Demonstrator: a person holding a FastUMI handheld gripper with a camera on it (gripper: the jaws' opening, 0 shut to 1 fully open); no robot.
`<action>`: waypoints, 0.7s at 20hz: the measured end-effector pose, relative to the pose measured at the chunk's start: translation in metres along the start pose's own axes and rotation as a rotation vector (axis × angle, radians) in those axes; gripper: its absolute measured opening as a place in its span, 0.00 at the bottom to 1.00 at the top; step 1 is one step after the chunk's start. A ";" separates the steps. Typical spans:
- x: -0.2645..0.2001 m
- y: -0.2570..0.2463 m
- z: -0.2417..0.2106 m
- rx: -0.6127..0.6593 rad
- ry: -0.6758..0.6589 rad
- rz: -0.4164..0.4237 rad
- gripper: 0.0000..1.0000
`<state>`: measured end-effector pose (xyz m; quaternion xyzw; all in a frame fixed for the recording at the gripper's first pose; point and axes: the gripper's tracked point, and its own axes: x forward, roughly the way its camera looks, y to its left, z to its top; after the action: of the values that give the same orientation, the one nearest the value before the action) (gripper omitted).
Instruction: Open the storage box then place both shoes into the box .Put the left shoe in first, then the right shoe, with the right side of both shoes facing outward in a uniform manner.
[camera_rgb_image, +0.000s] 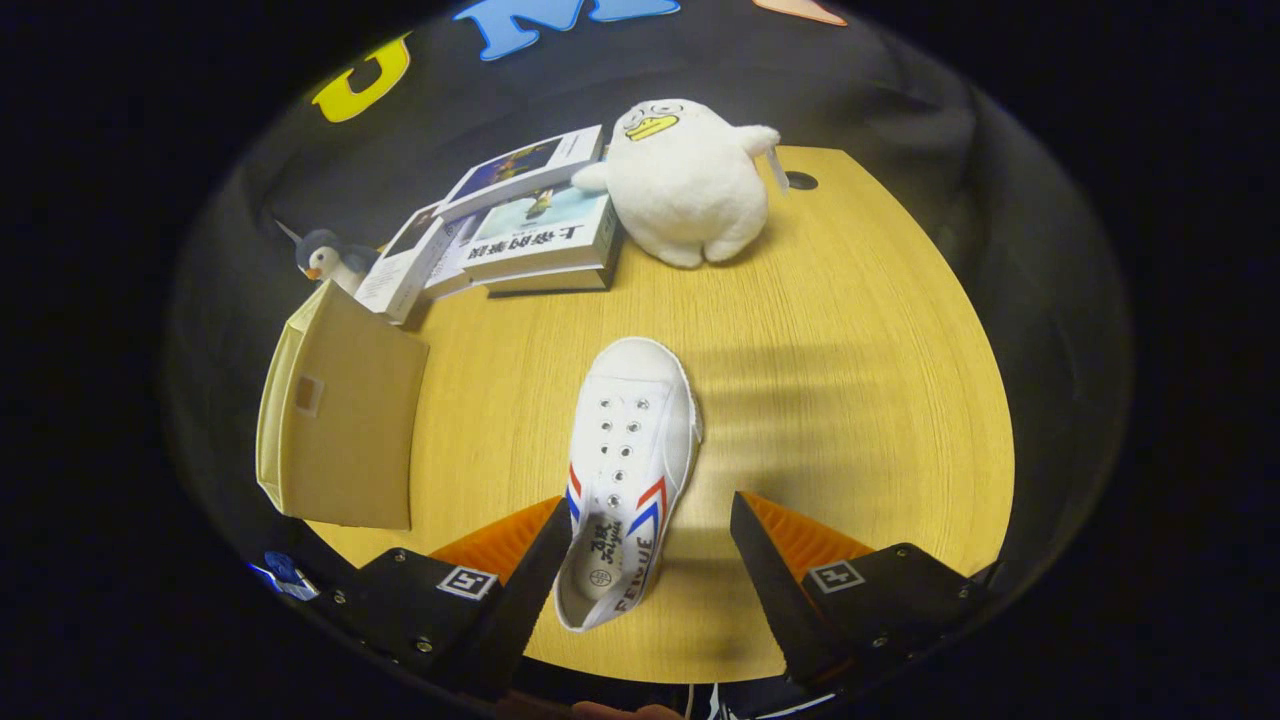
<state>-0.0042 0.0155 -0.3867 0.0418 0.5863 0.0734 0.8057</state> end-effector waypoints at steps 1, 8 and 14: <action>0.005 -0.002 -0.003 -0.003 0.008 -0.009 0.97; 0.043 -0.005 -0.017 -0.003 0.079 -0.024 0.96; 0.053 0.008 -0.020 0.023 0.107 0.047 0.74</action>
<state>-0.0073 0.0318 -0.4414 0.0608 0.6281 0.0877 0.7708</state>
